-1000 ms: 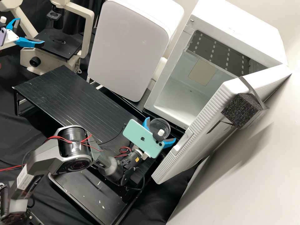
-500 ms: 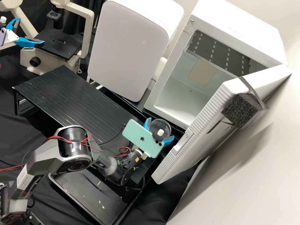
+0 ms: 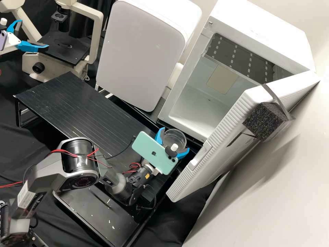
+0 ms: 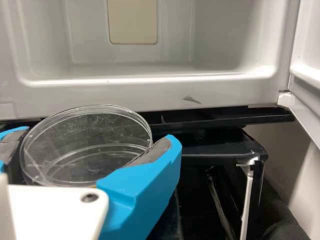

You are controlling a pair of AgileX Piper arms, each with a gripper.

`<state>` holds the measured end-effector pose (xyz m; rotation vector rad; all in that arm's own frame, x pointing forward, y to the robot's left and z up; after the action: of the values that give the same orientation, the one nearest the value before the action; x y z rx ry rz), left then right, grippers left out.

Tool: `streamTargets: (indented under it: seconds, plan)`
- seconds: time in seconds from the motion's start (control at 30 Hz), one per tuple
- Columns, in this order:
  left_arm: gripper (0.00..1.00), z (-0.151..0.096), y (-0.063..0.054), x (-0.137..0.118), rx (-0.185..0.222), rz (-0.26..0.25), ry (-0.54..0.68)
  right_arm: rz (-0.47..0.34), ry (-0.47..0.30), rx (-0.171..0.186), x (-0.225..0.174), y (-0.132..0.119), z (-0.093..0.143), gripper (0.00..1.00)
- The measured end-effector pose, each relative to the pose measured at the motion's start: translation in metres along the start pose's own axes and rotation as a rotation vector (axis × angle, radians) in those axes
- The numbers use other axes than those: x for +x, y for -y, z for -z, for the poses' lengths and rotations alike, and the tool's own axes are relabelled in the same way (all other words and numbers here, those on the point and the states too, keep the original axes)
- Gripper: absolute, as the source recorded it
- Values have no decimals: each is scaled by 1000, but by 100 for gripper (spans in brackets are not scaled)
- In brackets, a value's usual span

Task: Take the petri dish out of the incubator

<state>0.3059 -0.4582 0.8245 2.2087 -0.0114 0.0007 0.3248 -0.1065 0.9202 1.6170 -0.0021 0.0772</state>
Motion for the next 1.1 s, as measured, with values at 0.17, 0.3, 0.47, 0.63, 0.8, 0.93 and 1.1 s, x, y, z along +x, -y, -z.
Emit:
streamTargets:
  seconds: [0.17, 0.3, 0.47, 0.63, 0.8, 0.93, 1.1]
  plan:
    - [100, 0, 0, 0, 0, 0, 0, -9, -1, 36, -14, 2, 1, 0]
    - [100, 0, 0, 0, 0, 0, 0, -17, -7, 46, -23, 2, 1, 0]
    - [100, 0, 0, 0, 0, 0, 0, -7, -20, 50, -35, 5, 4, 0]
    - [100, 0, 0, 0, 0, 0, 0, -1, -15, 52, -39, 7, 6, 0]
    - [100, 0, 0, 0, 0, 0, 0, -10, -6, 49, -42, 4, 3, 0]
    - [100, 0, 0, 0, 0, 0, 0, -15, -13, 47, -43, 2, 2, 0]
    - [100, 0, 0, 0, 0, 0, 0, -20, -22, 44, -41, 1, 1, 0]
